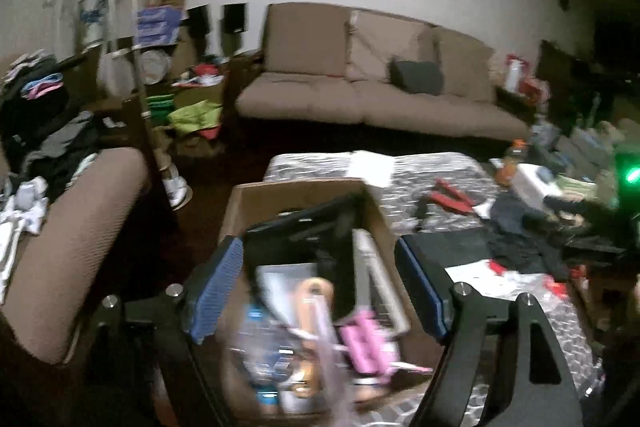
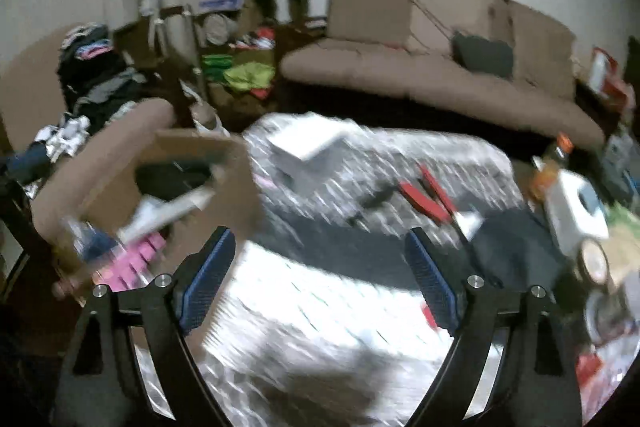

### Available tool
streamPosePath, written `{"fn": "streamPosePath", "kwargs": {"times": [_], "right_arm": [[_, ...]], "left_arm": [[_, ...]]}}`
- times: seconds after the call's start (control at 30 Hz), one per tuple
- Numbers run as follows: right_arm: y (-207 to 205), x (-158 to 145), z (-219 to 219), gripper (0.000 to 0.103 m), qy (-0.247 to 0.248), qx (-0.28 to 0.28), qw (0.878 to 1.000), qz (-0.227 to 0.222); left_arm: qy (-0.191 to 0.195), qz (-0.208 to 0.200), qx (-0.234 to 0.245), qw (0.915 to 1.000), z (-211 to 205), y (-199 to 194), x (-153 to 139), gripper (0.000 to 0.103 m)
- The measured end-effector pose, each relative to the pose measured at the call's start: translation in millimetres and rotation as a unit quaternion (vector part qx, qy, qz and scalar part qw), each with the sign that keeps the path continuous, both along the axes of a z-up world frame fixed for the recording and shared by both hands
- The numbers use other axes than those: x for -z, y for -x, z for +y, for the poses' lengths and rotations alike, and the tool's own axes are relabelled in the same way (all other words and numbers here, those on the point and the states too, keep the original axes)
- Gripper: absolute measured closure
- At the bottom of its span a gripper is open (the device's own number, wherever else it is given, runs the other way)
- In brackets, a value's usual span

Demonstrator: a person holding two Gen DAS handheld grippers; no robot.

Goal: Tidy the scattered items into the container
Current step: 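Lower the white stapler into the box and open the right tool, then move the right tool back over the bed toward the red stapler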

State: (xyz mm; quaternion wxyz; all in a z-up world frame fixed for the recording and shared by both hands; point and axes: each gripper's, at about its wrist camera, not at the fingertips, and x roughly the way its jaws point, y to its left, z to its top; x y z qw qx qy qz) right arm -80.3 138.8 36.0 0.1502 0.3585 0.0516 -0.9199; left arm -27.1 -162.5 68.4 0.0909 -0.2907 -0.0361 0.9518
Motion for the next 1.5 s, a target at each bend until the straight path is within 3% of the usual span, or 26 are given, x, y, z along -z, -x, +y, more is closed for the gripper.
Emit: {"fn": "streamPosePath", "kwargs": {"times": [0.03,0.1,0.17,0.3,0.5,0.8,1.0,1.5], "right_arm": [[-4,6,12,0.018,-0.002,0.008,1.0,-0.007],[-15,20,40,0.018,-0.002,0.02,1.0,-0.024],[-24,34,69,0.018,0.0,0.038,0.999,-0.037],[-32,54,111,0.018,0.024,0.07,0.995,-0.072],[-45,64,146,0.018,0.034,0.069,0.994,-0.08],[-61,84,183,0.018,0.039,0.071,0.992,-0.092],[-67,97,197,0.02,0.026,0.069,0.993,-0.091],[-63,92,175,0.02,0.009,0.03,0.997,-0.067]], "left_arm": [[-0.015,0.005,0.018,0.9997,7,-4,-2,0.023],[-0.048,0.015,0.056,0.9972,23,-12,-8,0.007],[-0.066,0.02,0.086,0.9938,42,-17,-11,0.0],[-0.05,0.009,0.116,0.992,85,-14,-4,0.0],[-0.035,-0.059,0.132,0.9889,136,7,31,0.0],[0.0,-0.117,0.126,0.985,190,26,88,0.0],[0.049,-0.125,0.091,0.9868,207,32,119,0.0],[0.131,-0.074,0.067,0.9864,219,22,119,0.0]]}}
